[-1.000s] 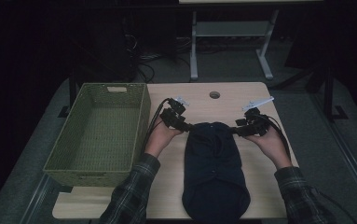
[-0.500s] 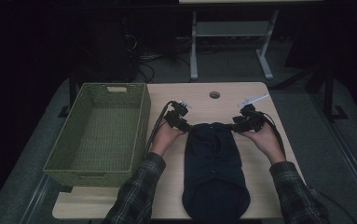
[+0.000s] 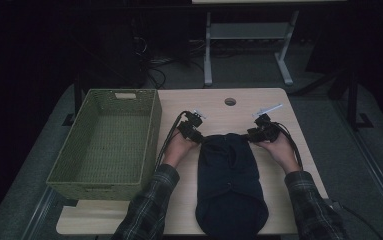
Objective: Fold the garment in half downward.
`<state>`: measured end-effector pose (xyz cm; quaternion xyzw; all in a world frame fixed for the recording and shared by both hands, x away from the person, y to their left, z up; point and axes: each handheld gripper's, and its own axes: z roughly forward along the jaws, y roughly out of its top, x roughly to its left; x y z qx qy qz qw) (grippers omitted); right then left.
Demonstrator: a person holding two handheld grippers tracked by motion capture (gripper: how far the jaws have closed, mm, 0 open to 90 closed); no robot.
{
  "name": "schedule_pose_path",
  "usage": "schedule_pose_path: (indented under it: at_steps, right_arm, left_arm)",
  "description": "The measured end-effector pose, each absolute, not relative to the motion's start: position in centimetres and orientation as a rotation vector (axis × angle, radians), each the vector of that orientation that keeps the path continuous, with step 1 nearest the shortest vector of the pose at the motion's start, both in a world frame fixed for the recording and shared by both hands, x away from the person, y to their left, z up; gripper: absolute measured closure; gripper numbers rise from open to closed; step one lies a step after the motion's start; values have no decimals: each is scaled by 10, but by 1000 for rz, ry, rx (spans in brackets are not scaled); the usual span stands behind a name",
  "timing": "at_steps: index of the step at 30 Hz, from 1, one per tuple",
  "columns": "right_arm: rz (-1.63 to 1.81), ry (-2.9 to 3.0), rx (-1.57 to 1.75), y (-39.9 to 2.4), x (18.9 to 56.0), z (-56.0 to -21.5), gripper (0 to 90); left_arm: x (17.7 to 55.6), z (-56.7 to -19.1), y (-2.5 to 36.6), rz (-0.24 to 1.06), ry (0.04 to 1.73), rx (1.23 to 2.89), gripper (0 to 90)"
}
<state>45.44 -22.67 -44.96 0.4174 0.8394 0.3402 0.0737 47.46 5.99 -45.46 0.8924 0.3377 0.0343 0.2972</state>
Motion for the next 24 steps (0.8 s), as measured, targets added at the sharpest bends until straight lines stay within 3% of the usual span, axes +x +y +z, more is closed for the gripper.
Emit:
schedule_pose_path:
  at_steps: [6,14,24]
  right_arm:
    - [1002,2578,1258,-224,457,-460,581]
    - [1013,2616,1270,-220,456,-460,817]
    - [935,2591,1197,-214,450,-444,848]
  left_arm:
    - [474,-454,59,57,853,2387,579]
    - [474,-454,59,2,843,2383,769]
    - [474,-439,62,22,866,2356,805]
